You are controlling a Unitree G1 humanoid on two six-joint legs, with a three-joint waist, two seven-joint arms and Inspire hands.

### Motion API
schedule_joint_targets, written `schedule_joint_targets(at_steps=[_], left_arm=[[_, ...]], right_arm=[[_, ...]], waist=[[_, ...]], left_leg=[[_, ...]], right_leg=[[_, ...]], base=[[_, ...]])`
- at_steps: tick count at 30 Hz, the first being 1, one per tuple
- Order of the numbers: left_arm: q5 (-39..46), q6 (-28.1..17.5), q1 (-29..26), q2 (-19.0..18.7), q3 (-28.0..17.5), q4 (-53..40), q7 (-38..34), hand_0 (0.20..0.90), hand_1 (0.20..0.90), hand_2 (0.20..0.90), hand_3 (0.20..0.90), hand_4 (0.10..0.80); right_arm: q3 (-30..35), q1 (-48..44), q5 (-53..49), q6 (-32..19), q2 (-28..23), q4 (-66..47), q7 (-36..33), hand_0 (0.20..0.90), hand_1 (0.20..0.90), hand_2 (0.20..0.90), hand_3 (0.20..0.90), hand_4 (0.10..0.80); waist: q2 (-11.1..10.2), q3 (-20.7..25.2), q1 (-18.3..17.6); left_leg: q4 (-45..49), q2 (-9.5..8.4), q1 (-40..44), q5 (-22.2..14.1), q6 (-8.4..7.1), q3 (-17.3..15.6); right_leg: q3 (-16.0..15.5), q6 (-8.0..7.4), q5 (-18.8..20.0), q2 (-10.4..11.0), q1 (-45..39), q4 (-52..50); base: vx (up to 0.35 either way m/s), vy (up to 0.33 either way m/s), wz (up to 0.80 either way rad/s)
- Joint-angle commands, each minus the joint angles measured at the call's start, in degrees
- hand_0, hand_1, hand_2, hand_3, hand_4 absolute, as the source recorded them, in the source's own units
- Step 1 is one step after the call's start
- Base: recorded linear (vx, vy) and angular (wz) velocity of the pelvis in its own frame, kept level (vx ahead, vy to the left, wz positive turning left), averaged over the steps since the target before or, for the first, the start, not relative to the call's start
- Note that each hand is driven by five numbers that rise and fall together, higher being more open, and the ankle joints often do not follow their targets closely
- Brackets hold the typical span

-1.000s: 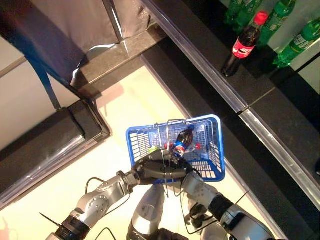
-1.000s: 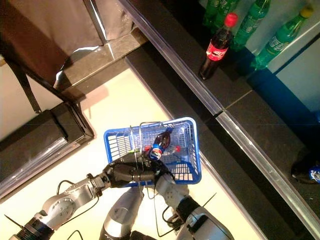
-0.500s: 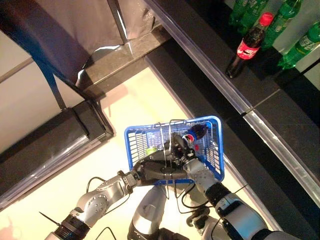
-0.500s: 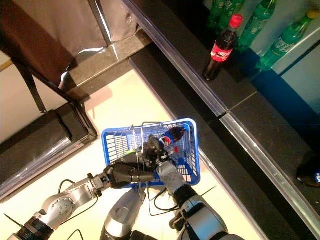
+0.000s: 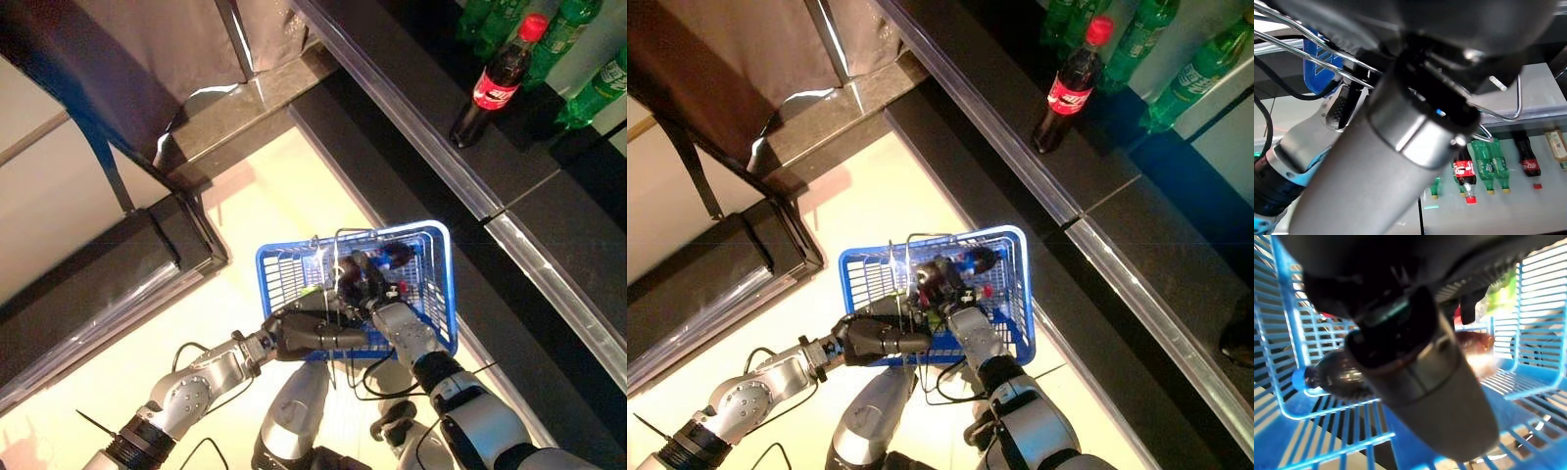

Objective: Pick up the drink and place into the basket.

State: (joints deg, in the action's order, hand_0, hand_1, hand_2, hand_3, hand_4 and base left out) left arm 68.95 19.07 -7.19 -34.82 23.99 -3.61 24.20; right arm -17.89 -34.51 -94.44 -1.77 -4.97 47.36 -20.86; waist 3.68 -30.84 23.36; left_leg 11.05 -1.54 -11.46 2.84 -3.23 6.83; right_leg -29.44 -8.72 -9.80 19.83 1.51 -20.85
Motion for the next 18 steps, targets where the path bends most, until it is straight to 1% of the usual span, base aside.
schedule_joint_targets(at_steps=[1,4,9,12,14,16,18], left_arm=[[12.15,-5.85,-3.65,5.5,-2.83,-25.34,17.78,0.3,0.3,0.3,0.2,0.1],[13.07,-5.36,-2.73,5.24,-3.72,-25.83,17.98,0.3,0.3,0.3,0.2,0.1],[13.7,-4.4,-0.5,5.51,-5.93,-26.3,17.49,0.3,0.3,0.3,0.2,0.1],[12.83,-4.89,1.43,5.85,-7.17,-26.49,18.02,0.3,0.3,0.3,0.2,0.1],[11.19,-5.7,3.01,6.0,-8.06,-26.66,18.6,0.3,0.3,0.3,0.2,0.1],[10.22,-6.78,4.15,5.91,-8.69,-26.94,18.98,0.3,0.3,0.3,0.2,0.1],[8.94,-8.03,5.57,5.65,-9.44,-27.17,19.77,0.3,0.3,0.3,0.2,0.1]], right_arm=[[0.8,-8.59,1.09,0.07,-0.98,-3.79,5.07,0.9,0.9,0.9,0.9,0.8],[0.72,-7.72,2.46,0.33,-1.94,-5.59,7.61,0.9,0.9,0.9,0.9,0.8],[0.5,-4.2,5.2,-1.68,-3.45,-11.68,11.21,0.9,0.9,0.9,0.9,0.8],[-0.45,-0.76,8.19,-2.3,-3.73,-18.3,11.73,0.9,0.9,0.9,0.9,0.8],[-1.7,2.44,12.49,-1.81,-3.99,-23.65,12.04,0.9,0.9,0.9,0.9,0.8],[-3.32,5.85,17.88,-0.97,-4.45,-29.31,11.09,0.9,0.9,0.9,0.9,0.8],[-5.15,9.65,21.46,0.57,-5.39,-35.2,13.19,0.9,0.9,0.9,0.9,0.8]], waist=[[2.94,4.63,0.48],[2.5,4.41,0.45],[1.65,3.81,-0.2],[0.97,3.38,-0.88],[0.38,2.93,-1.46],[-0.2,2.82,-2.17],[-0.91,2.62,-2.96]], left_leg=[[4.32,-2.52,-2.3,-3.4,2.96,0.52],[4.13,-2.35,-2.38,-3.35,2.96,0.34],[3.65,-1.84,-2.64,-3.26,3.08,-0.11],[3.27,-1.5,-2.79,-3.21,3.11,-0.48],[2.92,-1.18,-2.78,-3.11,3.19,-0.79],[2.54,-0.88,-2.74,-3.0,3.24,-1.17],[2.22,-0.47,-2.76,-2.91,3.24,-1.65]], right_leg=[[-0.15,2.09,7.11,-0.99,2.34,-0.13],[-0.05,1.95,7.18,-1.14,2.5,0.0],[0.18,1.79,7.27,-1.51,3.11,0.06],[0.57,1.74,7.44,-1.95,3.61,0.33],[0.94,1.68,7.63,-2.36,3.84,0.69],[1.34,1.55,7.87,-2.79,3.94,1.25],[1.84,1.36,7.97,-3.25,4.25,1.67]], base=[[0.0,0.0,0.0],[0.0,0.0,0.0],[-0.046,-0.016,0.02],[-0.056,-0.022,0.0],[-0.059,-0.034,-0.02],[-0.06,-0.036,-0.05],[-0.074,-0.043,-0.1]])
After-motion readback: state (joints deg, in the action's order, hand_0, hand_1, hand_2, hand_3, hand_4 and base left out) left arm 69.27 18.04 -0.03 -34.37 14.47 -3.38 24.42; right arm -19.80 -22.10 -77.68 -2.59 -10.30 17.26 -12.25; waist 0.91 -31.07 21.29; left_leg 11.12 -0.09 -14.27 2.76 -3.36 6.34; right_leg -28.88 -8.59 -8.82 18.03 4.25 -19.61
